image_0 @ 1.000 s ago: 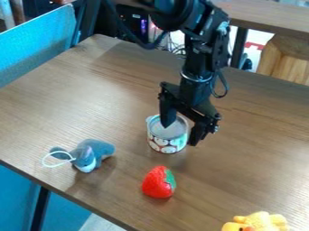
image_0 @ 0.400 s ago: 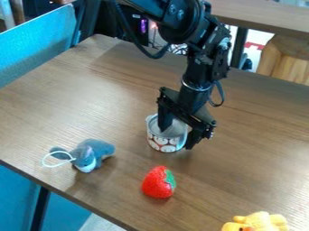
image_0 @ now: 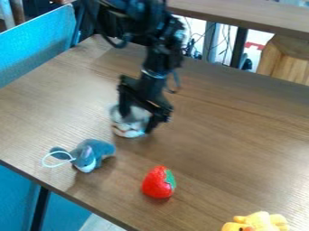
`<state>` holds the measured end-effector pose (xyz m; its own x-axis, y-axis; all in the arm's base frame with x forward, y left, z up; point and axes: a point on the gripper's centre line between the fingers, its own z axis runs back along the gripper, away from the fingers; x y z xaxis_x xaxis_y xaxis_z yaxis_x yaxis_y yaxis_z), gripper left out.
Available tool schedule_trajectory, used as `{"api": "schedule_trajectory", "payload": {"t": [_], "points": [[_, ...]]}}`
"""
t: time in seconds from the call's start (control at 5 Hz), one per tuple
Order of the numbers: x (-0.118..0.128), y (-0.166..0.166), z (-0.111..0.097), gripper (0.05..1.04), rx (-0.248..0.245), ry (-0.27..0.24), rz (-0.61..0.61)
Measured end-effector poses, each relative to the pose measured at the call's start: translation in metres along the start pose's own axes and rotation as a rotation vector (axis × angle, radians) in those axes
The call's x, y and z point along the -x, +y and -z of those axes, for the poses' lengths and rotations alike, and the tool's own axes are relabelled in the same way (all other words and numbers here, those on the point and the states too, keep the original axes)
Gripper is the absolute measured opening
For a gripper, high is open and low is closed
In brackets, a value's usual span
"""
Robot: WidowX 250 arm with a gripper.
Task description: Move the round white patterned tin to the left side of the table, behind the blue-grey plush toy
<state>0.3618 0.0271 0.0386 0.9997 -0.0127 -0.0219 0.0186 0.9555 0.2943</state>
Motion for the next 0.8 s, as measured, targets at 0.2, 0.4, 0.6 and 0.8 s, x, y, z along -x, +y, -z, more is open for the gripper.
{"api": "schedule_trajectory", "payload": {"t": [0.2,0.4,0.6,0.8], "points": [[-0.001,0.035,0.013,1.001,-0.028,0.044,-0.054],[-0.003,0.073,0.026,1.001,-0.07,0.102,-0.086],[-0.004,0.093,0.032,1.001,-0.086,0.143,-0.082],[0.003,0.115,0.037,1.001,-0.09,0.188,-0.089]]}}
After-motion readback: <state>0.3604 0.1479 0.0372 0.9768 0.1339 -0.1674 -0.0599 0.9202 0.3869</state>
